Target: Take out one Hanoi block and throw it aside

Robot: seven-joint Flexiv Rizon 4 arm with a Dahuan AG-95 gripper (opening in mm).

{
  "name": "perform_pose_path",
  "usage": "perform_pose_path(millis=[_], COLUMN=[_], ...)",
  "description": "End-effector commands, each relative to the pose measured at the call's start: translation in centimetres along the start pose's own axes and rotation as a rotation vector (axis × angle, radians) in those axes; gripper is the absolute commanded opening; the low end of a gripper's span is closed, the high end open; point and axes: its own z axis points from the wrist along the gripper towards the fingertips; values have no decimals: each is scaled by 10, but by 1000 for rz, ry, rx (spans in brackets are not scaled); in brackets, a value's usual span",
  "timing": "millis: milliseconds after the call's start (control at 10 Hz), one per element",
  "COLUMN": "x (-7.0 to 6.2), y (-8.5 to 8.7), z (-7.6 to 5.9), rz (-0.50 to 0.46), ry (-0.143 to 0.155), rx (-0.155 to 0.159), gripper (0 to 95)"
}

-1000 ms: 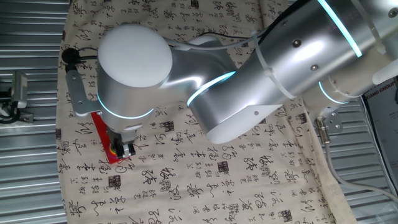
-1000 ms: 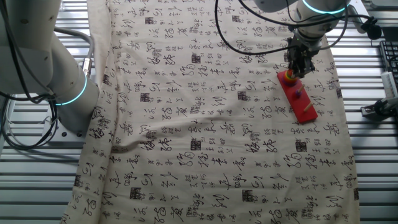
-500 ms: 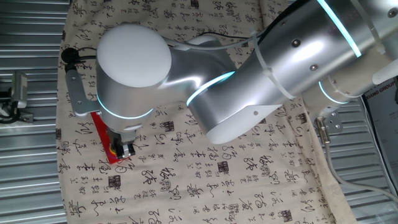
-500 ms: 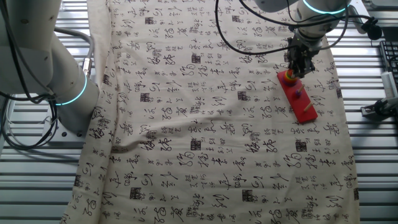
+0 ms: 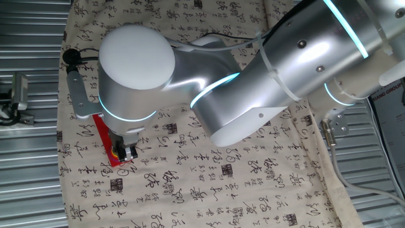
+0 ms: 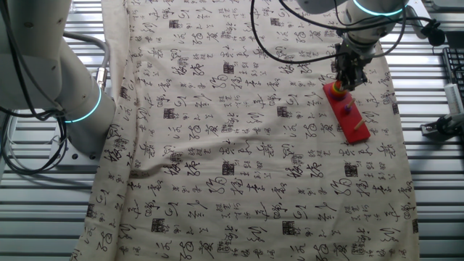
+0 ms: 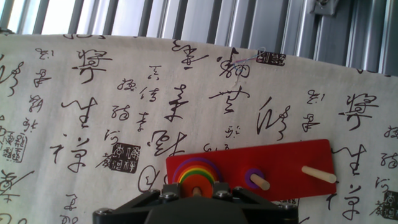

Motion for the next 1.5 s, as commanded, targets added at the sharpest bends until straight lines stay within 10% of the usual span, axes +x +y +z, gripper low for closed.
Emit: perform_pose_path(millis=[100, 1500], x=[0, 1], y=[0, 2], z=[-1, -11], rz=[-1, 0], ry=[0, 6], rx=[0, -2], gripper=[0, 0])
